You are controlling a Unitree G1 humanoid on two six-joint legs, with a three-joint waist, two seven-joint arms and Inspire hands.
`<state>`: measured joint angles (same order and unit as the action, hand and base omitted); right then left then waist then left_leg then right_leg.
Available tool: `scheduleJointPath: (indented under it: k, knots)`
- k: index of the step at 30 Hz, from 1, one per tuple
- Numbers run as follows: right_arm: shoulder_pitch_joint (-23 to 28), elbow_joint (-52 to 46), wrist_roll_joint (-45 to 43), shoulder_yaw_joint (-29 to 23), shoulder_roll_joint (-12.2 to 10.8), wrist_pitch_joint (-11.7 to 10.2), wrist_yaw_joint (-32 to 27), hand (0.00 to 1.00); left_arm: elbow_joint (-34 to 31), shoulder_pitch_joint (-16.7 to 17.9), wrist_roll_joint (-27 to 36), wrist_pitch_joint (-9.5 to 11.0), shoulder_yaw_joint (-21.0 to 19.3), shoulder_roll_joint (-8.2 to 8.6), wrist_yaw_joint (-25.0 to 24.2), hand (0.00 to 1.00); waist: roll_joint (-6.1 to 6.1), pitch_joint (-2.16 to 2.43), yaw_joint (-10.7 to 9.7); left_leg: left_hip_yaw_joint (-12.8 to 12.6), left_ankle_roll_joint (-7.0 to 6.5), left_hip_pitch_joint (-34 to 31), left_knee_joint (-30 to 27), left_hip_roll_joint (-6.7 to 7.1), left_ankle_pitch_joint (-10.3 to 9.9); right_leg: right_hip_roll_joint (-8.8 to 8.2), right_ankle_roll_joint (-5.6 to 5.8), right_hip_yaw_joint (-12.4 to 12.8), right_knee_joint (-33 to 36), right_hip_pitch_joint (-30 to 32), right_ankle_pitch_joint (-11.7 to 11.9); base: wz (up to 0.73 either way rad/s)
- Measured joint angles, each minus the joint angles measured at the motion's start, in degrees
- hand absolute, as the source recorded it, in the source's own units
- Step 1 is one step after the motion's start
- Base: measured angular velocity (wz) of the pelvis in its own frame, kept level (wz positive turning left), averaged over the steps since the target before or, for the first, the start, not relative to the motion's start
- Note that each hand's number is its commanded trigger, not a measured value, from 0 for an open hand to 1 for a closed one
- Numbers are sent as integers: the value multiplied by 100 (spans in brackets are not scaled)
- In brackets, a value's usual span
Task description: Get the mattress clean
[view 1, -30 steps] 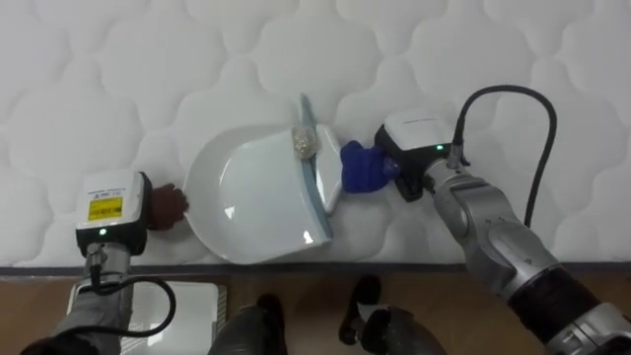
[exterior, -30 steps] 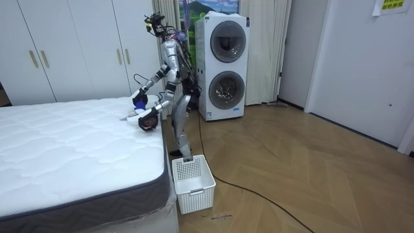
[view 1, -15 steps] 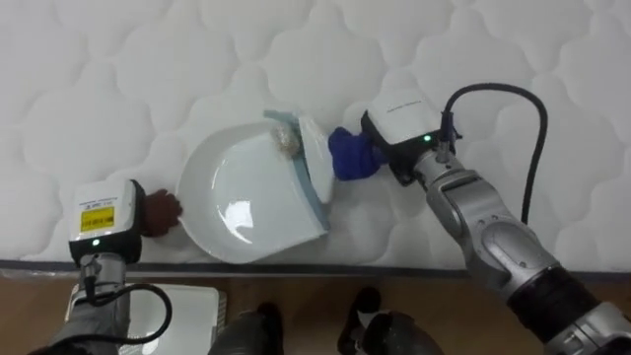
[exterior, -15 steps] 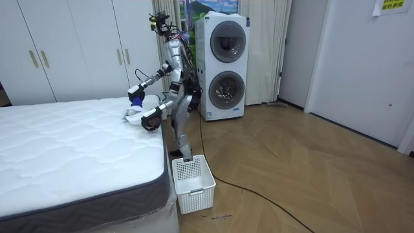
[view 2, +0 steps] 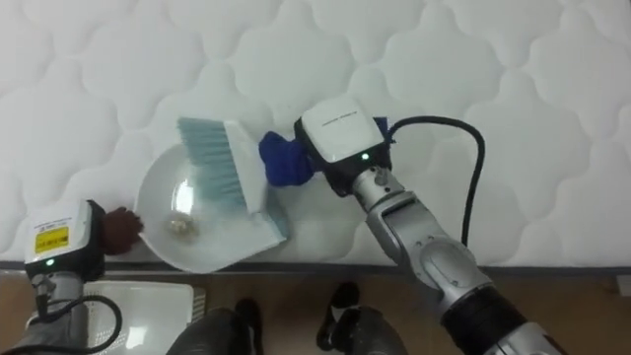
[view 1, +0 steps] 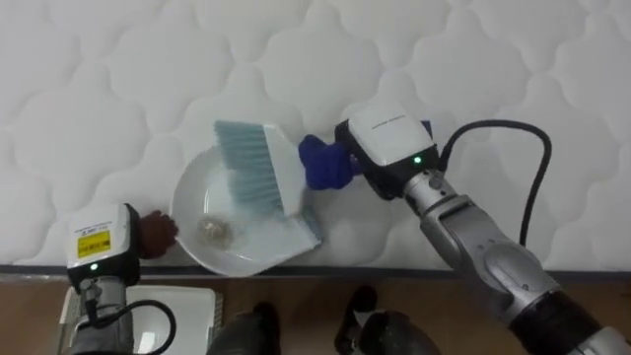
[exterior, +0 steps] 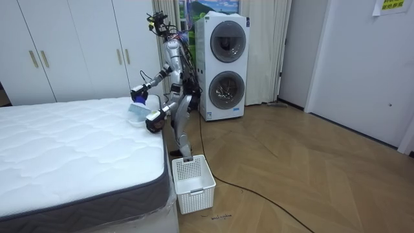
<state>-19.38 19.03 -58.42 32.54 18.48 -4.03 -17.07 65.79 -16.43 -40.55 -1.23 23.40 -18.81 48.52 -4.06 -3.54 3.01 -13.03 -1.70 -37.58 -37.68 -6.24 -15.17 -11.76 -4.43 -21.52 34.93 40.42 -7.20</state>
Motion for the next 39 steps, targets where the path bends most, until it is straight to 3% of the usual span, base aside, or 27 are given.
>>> scheduleJointPath:
  k: [4, 10, 18, 23, 26, 32, 34, 37, 38, 39]
  knots:
    - [124, 302, 116, 8, -110, -414, -413, 100, 9, -63, 103, 155, 3, 37, 55, 100, -35, -20, -154, 60, -7, 2, -7, -6, -11, -20, 15, -63, 2, -57, -26, 8]
    - [273, 1061, 546, -22, -61, -443, -626, 100, 9, -141, 191, 320, -161, 128, 73, 100, -43, -28, -182, 72, -29, 160, 1, -5, -60, -26, 69, -54, -12, -226, -62, 4]
    - [450, 1259, 676, -305, -64, -675, -967, 100, 4, -194, 159, 496, -195, 224, 79, 100, -26, -50, -235, 69, 20, 578, 77, -4, -149, -17, 121, -43, -36, -595, -185, 0]
    - [741, 1244, 684, -693, -78, -880, -1213, 100, -173, -87, 63, 579, -315, 274, 83, 100, 41, -39, -201, 53, 49, 900, 279, -18, -161, 84, 150, -57, -238, -910, -163, -5]
    - [919, 1224, 856, -955, -76, -940, -1296, 100, -652, 157, 26, 578, -413, 320, 94, 100, 123, -7, -122, 27, 58, 1145, 465, -11, -164, 108, 191, -43, -361, -1105, -148, -6]
    - [1142, 1211, 1343, -1234, -82, -1095, -1346, 100, -1293, 673, -89, 577, -594, 353, 128, 100, 298, 131, -127, -81, 99, 1779, 990, 76, -106, 131, 276, -13, -648, -1574, -152, -6]
    - [1432, 1167, 1502, -1386, -115, -1142, -1345, 100, -1311, 866, -108, 578, -611, 356, 129, 100, 367, 193, -121, -103, 122, 2193, 1345, 127, -29, 158, 330, -33, -852, -1923, -149, 0]
    - [1649, 1123, 1895, -1451, -126, -1228, -1344, 100, -1374, 1088, -104, 580, -785, 381, 125, 100, 376, 252, -110, -185, 169, 2619, 1702, 173, 77, 201, 357, 51, -1036, -2207, -140, -14]
    - [1660, 1114, 1951, -1476, -129, -1243, -1344, 96, -1421, 1144, -96, 580, -817, 381, 124, 100, 380, 263, -129, -184, 172, 2658, 1743, 183, 98, 201, 361, 50, -1050, -2234, -142, -7]
    - [1668, 1103, 2078, -1565, -130, -1266, -1344, 77, -1509, 1217, -89, 583, -864, 384, 117, 100, 376, 273, -133, -190, 181, 2718, 1811, 189, 108, 201, 366, 60, -1071, -2266, -145, 0]
